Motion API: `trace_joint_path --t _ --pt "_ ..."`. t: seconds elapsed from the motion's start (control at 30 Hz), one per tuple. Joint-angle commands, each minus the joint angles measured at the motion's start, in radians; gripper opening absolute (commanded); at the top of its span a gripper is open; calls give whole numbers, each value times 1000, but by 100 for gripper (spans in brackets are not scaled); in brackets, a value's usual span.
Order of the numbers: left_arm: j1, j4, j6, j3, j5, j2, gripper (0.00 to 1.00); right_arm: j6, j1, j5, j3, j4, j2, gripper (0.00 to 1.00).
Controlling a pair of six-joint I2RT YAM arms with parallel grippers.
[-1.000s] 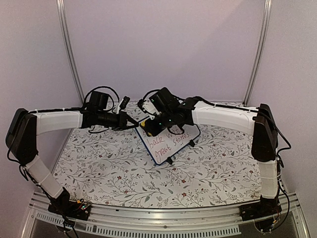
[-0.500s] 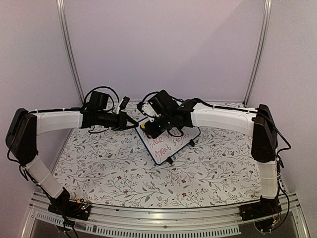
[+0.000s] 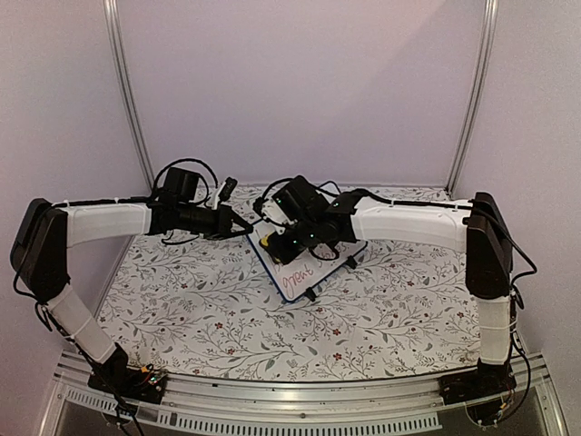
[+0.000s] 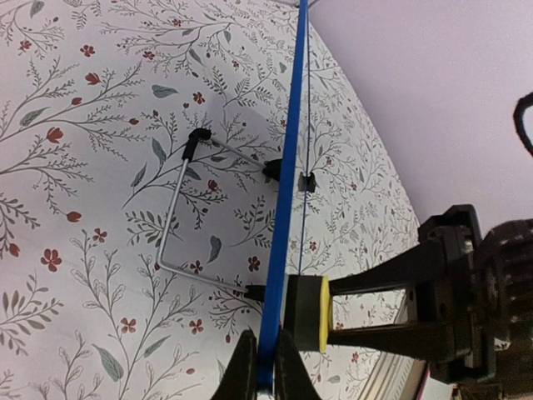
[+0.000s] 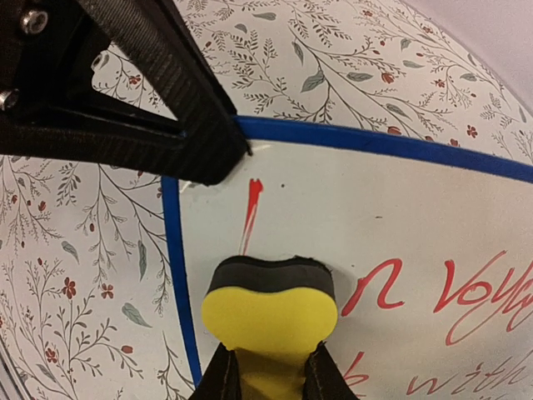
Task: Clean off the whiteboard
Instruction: Erase the whiteboard at the center of the board.
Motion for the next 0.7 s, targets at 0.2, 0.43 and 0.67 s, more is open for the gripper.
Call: trace_joint_path --t 0.2,0.43,0.67 --pt "1 17 -19 15 9 -11 4 4 5 44 8 -30 13 19" --pt "1 24 -21 14 13 -14 4 -27 5 60 129 -43 79 19" --pt "0 24 -20 14 16 -19 4 -43 5 86 171 -42 105 19"
